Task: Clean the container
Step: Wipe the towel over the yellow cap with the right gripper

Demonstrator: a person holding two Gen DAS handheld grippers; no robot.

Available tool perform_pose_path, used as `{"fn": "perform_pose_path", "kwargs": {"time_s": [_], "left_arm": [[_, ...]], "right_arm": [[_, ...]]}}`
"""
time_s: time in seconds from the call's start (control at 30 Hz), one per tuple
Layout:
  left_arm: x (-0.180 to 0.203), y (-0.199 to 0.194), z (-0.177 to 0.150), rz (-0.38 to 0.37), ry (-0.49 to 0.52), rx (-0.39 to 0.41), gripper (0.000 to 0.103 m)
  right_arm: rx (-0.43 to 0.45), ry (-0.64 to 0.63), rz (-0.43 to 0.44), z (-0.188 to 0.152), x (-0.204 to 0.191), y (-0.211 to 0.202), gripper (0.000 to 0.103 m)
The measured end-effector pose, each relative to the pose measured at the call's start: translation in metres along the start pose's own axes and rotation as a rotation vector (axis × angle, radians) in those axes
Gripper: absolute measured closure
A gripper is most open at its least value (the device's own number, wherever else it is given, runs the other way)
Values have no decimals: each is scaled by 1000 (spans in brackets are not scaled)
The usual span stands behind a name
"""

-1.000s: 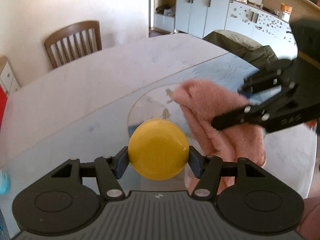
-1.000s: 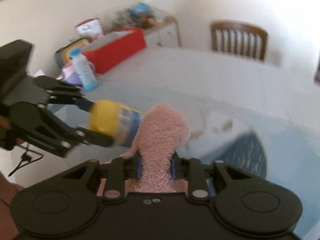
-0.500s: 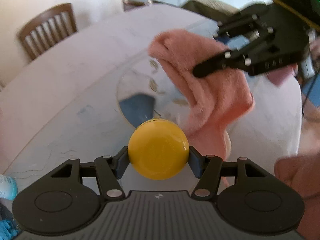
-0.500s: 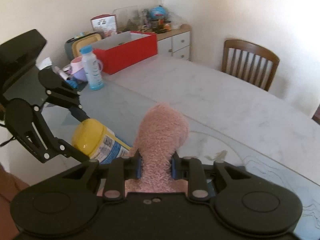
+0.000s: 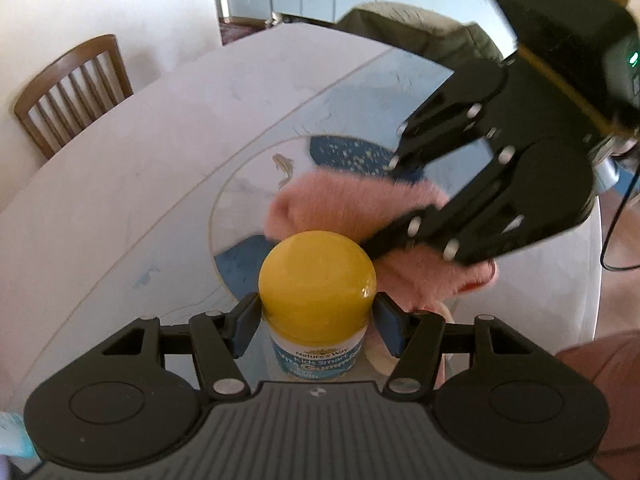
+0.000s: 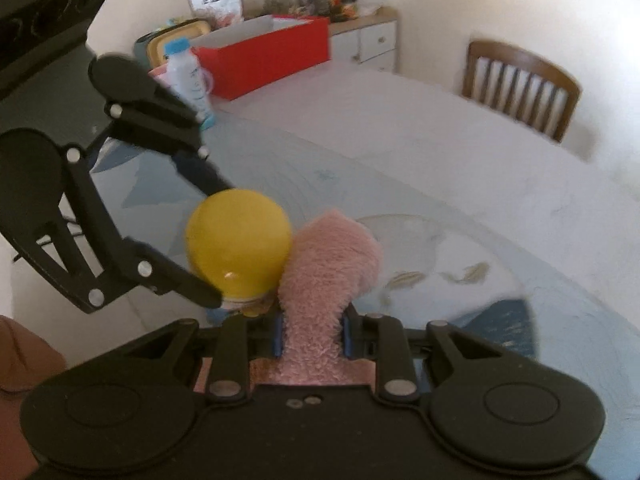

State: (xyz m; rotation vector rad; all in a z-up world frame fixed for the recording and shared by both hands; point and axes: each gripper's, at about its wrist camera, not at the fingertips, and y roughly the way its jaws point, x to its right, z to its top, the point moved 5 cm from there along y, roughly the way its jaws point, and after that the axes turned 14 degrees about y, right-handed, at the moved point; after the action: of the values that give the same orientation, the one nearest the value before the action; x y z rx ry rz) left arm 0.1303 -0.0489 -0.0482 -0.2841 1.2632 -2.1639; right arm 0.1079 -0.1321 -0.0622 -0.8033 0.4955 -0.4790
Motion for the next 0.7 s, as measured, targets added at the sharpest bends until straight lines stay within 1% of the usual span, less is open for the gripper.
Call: {"fn": "perform_pose_path", "kwargs": {"time_s": [0.07,0.13,0.2,0.27,0.33,0.37,0.43,0.63,0.7], "left_arm": [[-1,-2,-1,5,-24,20,42],[-1,-4,-3,11,-45,39,42],[0,-6,-6,16,-59,53,42],[2,-8,-8,25,-61,65,42],[5,-10,-10,34,-56,73,42],[5,-12,-11,39,-59,75,42],[5,-13,-11,38,-77,83,43],[4,-15,-12,50,-102,99,42],[3,-16,-14,51,-113,101,42]], "right_arm": [[45,21,21,10,2,-19,79],[87,-6,51,21,-4,-38,79],[105,-44,98,30,-18,-47,79],[97,-92,122,32,-33,-44,78],[77,-135,110,29,-41,-32,77],[78,-135,103,30,-41,-28,77],[81,-82,122,33,-32,-27,77],[105,94,112,30,-2,-23,77],[112,178,137,26,8,-20,77]]}}
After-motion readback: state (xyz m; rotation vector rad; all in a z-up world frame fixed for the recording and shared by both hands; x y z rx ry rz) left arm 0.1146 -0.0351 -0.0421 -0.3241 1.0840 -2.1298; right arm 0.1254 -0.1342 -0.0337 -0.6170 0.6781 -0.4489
